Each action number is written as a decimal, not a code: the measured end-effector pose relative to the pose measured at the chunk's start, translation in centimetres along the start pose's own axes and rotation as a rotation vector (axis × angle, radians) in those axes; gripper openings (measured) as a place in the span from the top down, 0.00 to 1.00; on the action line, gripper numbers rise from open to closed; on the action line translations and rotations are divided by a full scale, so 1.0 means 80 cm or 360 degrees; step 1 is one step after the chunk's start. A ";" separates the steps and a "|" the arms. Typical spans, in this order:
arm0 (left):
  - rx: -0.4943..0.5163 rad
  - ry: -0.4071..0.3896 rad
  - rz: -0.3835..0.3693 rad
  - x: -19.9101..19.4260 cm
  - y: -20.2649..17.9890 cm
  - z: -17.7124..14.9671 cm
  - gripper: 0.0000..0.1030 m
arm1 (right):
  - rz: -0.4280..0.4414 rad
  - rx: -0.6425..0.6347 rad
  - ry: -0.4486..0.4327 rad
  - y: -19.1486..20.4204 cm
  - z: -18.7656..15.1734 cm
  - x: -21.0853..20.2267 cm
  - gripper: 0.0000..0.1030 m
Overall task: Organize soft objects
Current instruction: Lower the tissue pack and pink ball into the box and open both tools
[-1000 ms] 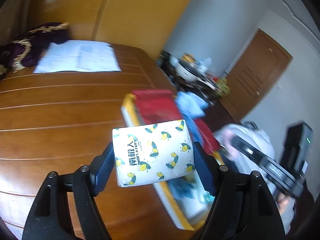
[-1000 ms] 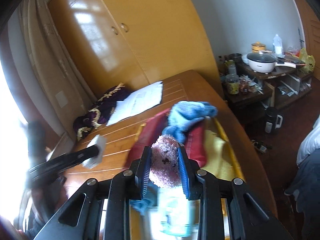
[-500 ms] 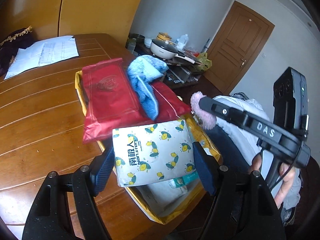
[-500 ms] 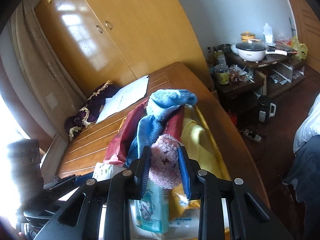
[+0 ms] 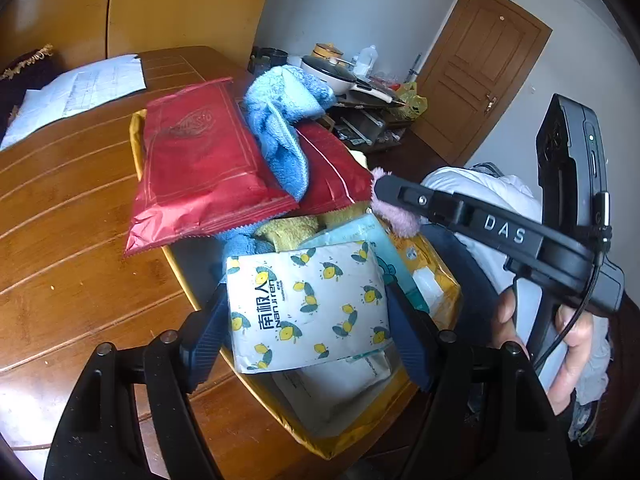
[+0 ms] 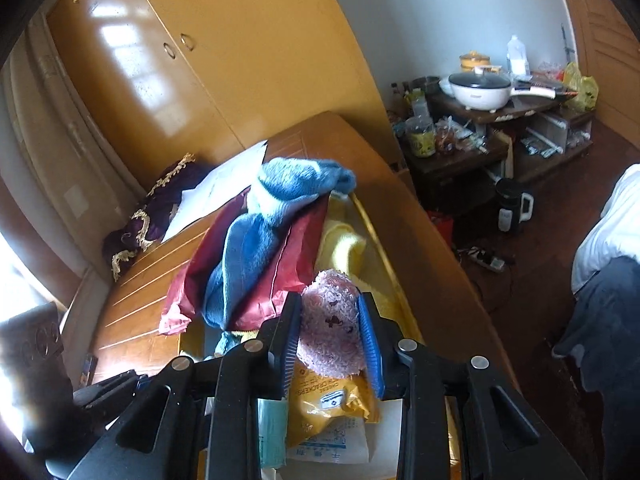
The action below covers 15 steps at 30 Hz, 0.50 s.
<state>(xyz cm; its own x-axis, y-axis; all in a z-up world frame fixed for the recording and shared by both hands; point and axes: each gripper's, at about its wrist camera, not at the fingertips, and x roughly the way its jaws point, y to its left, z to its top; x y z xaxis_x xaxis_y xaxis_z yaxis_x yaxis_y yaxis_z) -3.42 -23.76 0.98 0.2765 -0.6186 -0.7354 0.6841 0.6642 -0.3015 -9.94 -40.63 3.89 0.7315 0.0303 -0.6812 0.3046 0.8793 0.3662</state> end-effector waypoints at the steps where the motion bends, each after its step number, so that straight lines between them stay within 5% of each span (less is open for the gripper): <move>1: 0.0001 -0.0011 0.0030 0.000 0.001 0.000 0.27 | 0.0005 0.0002 0.0012 0.001 -0.002 0.004 0.71; 15: -0.0072 -0.0081 0.0094 -0.008 0.033 0.000 0.27 | 0.0180 -0.0032 0.0050 0.016 -0.005 0.050 0.71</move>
<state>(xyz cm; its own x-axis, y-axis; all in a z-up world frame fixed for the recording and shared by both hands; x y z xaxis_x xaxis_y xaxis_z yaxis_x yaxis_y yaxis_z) -1.81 -21.59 0.66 0.3503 -0.5976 -0.7212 0.6347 0.7177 -0.2864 -6.83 -39.19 1.40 0.7408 0.1445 -0.6560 0.2086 0.8788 0.4291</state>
